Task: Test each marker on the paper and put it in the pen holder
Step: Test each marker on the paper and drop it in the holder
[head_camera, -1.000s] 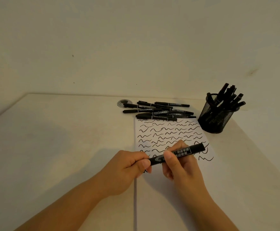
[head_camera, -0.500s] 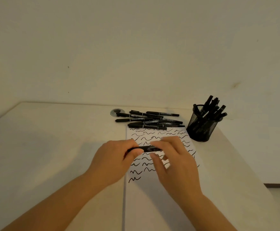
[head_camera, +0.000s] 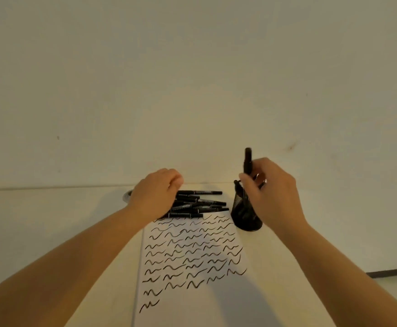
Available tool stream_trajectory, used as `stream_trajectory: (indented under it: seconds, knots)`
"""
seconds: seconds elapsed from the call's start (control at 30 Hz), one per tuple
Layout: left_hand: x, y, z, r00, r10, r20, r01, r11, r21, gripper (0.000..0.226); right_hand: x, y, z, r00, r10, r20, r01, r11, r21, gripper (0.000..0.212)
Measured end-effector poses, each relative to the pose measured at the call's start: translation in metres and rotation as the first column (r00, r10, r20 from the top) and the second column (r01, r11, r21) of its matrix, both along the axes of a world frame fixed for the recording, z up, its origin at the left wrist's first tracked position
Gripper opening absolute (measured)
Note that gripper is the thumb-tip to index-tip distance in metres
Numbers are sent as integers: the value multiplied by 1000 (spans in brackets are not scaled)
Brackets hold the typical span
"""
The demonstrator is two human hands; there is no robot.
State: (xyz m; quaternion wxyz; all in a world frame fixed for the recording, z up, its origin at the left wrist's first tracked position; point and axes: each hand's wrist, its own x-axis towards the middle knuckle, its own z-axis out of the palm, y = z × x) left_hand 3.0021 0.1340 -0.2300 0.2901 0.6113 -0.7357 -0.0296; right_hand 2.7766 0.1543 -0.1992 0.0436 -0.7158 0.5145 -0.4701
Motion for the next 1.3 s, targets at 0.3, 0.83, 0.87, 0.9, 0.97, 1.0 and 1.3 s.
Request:
stream_trajectory:
  seconds: [0.3,0.83,0.87,0.9,0.97,1.0,1.3]
  knots:
    - [11,-65,-37,992,21,124,-65,931,360,18,-25,-44,-11,961,-54,272,8,986,168,10]
    - [-5,-78,-49,933,-86,350,-53,928,369,21,-20,-50,-32,965,-100,-243,113,993,40,41]
    - [-4,-79,-48,934,-89,345,-51,925,376,21,-20,-50,-33,957,-107,-270,119,992,29,38]
    - [-3,-79,-48,935,-95,342,-46,923,382,21,-20,-50,-34,949,-112,-295,126,992,26,36]
    - [0,-80,-47,929,-117,350,-38,914,404,22,-21,-49,-37,938,-115,-327,131,991,26,32]
    - [0,-81,-47,924,-125,361,-39,909,414,24,-21,-49,-39,933,-118,-340,132,991,18,30]
    - [-1,-84,-57,908,-109,405,-58,924,378,17,-18,-53,-53,852,-128,-508,147,989,-3,26]
